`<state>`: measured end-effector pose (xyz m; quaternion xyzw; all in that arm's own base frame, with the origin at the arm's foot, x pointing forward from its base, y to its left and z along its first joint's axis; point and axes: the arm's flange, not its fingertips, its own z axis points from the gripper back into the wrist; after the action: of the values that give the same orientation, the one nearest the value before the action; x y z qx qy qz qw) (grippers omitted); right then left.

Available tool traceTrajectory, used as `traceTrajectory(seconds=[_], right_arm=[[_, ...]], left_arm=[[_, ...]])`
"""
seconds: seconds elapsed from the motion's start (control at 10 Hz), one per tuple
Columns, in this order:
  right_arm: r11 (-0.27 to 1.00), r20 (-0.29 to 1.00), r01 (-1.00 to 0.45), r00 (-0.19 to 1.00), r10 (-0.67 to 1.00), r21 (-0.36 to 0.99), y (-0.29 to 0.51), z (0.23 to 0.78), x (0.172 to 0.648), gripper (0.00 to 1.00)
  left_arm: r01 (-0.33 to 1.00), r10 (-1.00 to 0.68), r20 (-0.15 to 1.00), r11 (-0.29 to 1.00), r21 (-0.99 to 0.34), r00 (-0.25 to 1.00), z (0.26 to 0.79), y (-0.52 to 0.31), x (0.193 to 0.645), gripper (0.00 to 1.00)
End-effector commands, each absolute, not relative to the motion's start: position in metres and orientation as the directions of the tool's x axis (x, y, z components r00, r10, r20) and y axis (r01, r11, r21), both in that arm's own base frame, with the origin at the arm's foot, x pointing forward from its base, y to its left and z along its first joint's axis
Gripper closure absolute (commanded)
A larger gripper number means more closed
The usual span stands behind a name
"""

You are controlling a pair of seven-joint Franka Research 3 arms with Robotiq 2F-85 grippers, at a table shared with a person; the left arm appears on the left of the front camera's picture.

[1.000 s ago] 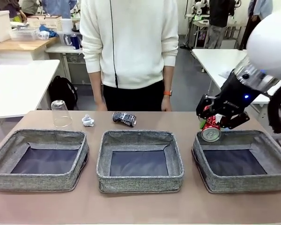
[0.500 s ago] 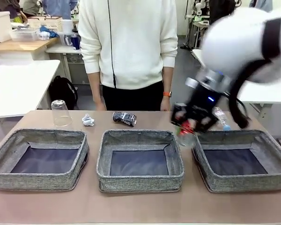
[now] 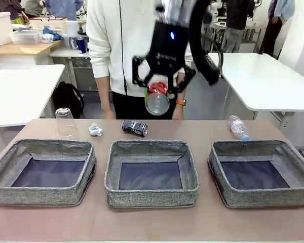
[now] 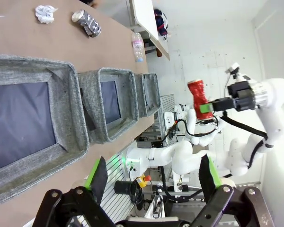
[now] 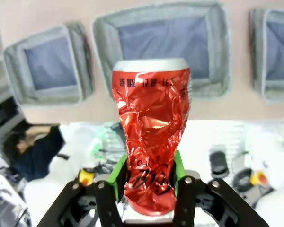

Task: Sort the waste into the appropriate baskets.
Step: Pick up the waste item pointed out by the person.

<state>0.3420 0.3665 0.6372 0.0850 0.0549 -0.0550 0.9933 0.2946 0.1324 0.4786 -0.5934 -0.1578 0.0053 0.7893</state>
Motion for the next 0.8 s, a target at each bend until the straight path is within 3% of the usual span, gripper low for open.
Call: traceTrajectory(seconds=[0.0,0.7], right_arm=[[0.989,-0.114,0.126,0.987,-0.117,0.083,0.390,0.669,0.336,0.57],[0.991,0.019,0.121,0.992,-0.122,0.052,0.402,0.749,0.313,0.57]], left_arm=[[0.203,0.194,0.263,0.282,-0.938,0.945,0.480,0.132,0.294,0.00],[0.203,0.194,0.263,0.282,-0.938,0.945,0.480,0.132,0.294,0.00]])
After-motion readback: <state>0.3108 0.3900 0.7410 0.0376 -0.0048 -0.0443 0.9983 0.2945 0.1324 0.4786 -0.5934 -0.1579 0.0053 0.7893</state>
